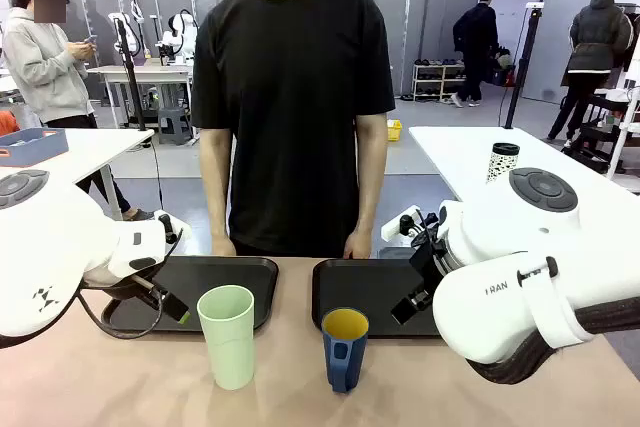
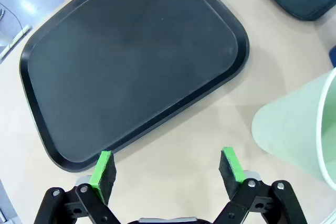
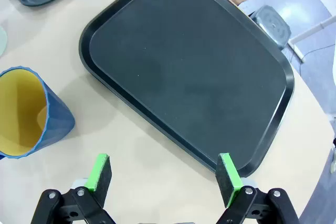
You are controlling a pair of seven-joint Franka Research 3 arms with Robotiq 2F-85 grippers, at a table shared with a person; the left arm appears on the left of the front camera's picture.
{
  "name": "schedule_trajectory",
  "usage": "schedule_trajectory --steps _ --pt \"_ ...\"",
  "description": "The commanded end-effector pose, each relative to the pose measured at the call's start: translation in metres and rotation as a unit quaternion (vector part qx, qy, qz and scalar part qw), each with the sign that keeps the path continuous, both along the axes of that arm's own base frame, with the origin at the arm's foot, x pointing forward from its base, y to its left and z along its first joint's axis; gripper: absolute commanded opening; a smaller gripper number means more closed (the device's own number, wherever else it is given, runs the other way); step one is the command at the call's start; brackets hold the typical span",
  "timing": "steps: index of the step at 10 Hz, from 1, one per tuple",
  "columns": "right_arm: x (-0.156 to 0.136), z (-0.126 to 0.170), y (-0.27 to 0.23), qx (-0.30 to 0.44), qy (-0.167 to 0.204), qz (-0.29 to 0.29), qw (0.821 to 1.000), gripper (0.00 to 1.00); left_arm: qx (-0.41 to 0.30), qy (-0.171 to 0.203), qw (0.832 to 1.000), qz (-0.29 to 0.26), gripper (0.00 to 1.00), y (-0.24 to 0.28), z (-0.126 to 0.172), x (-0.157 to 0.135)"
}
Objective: Sort and store the cups by type.
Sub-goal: Pick up the Reusable plastic cup.
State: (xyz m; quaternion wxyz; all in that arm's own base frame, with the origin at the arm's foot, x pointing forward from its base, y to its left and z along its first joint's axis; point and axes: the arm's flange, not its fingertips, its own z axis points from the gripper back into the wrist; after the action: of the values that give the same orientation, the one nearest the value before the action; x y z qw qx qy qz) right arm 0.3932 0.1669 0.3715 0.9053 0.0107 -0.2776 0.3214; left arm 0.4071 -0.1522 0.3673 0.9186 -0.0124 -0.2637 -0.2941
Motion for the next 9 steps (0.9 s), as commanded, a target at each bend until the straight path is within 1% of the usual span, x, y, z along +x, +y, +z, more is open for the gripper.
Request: schedule_trajectory --steps 1,9 --pt "0.0 0.0 0.0 0.0 0.0 0.0 1.0 1.0 0.0 0.0 1.0 0.0 1.0 -0.0002 0.0001 -0.0001" --pt "0.0 0.0 0.0 0.0 0.0 0.0 1.0 1.0 0.0 0.0 1.0 0.0 1.0 -0.0002 0.0001 -0.0001"
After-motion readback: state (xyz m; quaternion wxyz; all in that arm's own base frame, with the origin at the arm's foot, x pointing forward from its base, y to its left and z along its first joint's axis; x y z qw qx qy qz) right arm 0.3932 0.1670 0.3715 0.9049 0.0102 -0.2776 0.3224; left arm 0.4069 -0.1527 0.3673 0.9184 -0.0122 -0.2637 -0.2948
